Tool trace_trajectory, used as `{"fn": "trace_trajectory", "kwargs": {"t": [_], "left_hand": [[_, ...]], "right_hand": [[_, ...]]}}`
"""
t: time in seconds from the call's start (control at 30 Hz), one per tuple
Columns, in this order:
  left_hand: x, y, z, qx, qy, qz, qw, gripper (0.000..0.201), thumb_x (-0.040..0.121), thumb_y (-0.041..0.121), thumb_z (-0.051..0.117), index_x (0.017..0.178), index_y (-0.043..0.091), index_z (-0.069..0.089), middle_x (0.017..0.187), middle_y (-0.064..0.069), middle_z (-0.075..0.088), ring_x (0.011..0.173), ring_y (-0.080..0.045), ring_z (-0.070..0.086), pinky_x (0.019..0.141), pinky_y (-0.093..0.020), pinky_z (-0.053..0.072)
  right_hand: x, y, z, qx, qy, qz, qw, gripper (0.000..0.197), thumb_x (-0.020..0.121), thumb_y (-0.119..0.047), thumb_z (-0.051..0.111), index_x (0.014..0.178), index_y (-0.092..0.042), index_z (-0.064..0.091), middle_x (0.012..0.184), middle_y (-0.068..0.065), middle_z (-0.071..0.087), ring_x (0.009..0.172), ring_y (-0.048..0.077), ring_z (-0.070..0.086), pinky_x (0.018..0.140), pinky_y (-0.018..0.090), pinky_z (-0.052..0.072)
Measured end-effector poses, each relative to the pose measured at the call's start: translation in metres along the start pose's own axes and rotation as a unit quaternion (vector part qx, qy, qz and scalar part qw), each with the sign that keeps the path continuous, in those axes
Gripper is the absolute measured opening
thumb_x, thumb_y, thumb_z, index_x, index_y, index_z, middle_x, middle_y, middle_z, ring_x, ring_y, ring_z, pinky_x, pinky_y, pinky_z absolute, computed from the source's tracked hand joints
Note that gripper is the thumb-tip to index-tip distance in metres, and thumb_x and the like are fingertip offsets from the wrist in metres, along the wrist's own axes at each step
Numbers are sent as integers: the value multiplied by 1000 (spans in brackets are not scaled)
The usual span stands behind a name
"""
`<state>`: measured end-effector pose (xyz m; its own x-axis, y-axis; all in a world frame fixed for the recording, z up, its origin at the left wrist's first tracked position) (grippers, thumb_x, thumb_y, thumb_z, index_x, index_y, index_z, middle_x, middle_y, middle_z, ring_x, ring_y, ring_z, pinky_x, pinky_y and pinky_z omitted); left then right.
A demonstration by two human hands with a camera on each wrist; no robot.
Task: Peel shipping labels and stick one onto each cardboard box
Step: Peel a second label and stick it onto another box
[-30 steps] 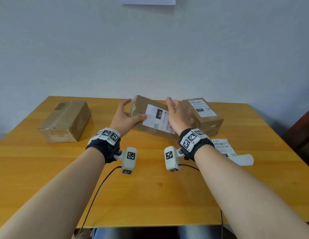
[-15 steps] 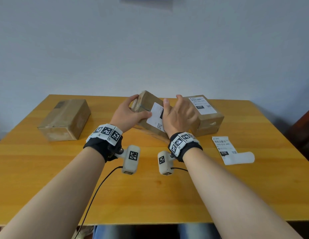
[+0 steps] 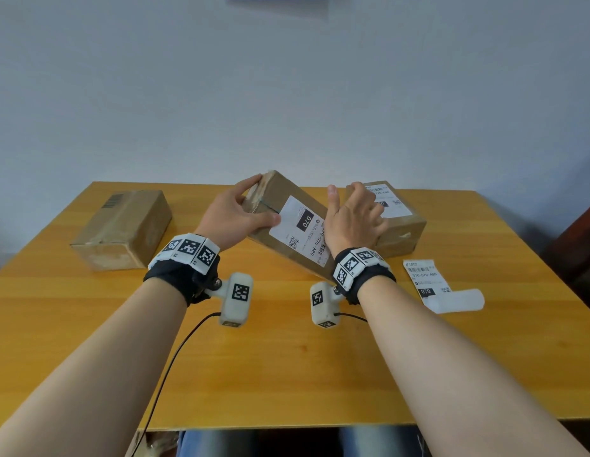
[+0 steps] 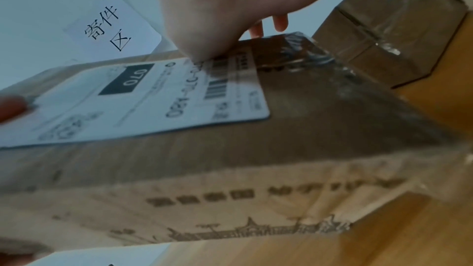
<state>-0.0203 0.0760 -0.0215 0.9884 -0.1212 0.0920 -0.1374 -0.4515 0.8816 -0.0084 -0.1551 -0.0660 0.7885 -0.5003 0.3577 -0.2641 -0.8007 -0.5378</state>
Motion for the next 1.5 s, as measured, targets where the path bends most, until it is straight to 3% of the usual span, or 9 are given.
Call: {"fn": "trace_trajectory", "kwargs": {"t": [0.27,0.43,0.67,0.97,1.07,1.17,1.27,1.4,1.5], "left_hand": [[2,0,1,31,55,11,998,80,82,33,84,149,37,41,100,22,50,84,4,56,61,-14,45],[-1,-12,7,28,71,4,997,95,73,51,84,152,48,31,129,-2,55,110,-19,62,86,-39,60],[-8,-22,10,-22,65,0,998,96,83,30,84,158,38,25,122,6,55,98,0,60,74,-23,58],[-15,-39,15,-20,63,-47,997,88,76,26,87,145,40,34,104,2,66,86,-16,71,66,-37,64],[-15,-45,13,-11,87,-36,995,89,73,27,91,141,35,34,102,7,61,88,-8,65,63,-22,54],[-16,-50,14,-35,109,-34,993,88,73,27,92,136,32,32,103,2,61,90,-9,65,66,-20,51],[-16,-52,16,-52,119,-32,991,88,71,29,93,133,30,30,106,-4,64,93,-12,67,74,-26,55],[-19,-50,25,-54,118,-25,991,90,74,22,92,136,21,27,100,5,58,90,-5,64,75,-24,54],[-19,-48,27,-63,127,-23,990,88,76,22,90,137,18,26,99,9,55,89,1,60,72,-18,50]], "right_hand": [[-5,-10,-4,111,-10,-10,994,56,104,-62,25,145,-24,34,152,2,42,145,28,31,119,56,20],[-12,-14,3,203,-5,13,979,50,105,-52,41,146,-23,40,153,2,44,147,25,29,121,51,18],[-15,-12,5,278,16,8,960,32,98,-44,58,125,-28,64,134,-6,60,137,19,40,116,50,34],[-25,-9,6,283,76,68,954,47,94,-42,65,135,-22,54,146,2,48,142,23,35,120,48,23],[-28,-2,1,361,69,185,911,50,94,-32,68,138,-19,49,149,5,42,142,25,32,120,48,28],[-31,3,-5,488,73,318,810,52,95,-15,65,143,-13,45,147,6,45,131,23,43,103,35,44],[-36,3,0,567,40,394,722,50,97,-10,59,145,-5,46,140,16,58,121,33,62,97,42,54],[-43,-12,12,616,-50,385,686,37,103,-42,51,127,-15,60,103,10,78,93,28,76,85,53,63],[-44,-22,9,611,-91,350,705,41,101,-61,48,113,-23,58,98,6,76,89,23,73,82,50,62]]}}
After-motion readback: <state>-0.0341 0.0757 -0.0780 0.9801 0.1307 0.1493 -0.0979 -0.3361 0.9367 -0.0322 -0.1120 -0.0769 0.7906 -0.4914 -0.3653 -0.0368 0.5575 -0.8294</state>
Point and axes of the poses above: each hand's wrist, its own x-axis towards the middle knuckle, its own z-axis out of the palm, y = z × x, the point moved 4 cm from there along x, towards the middle knuckle
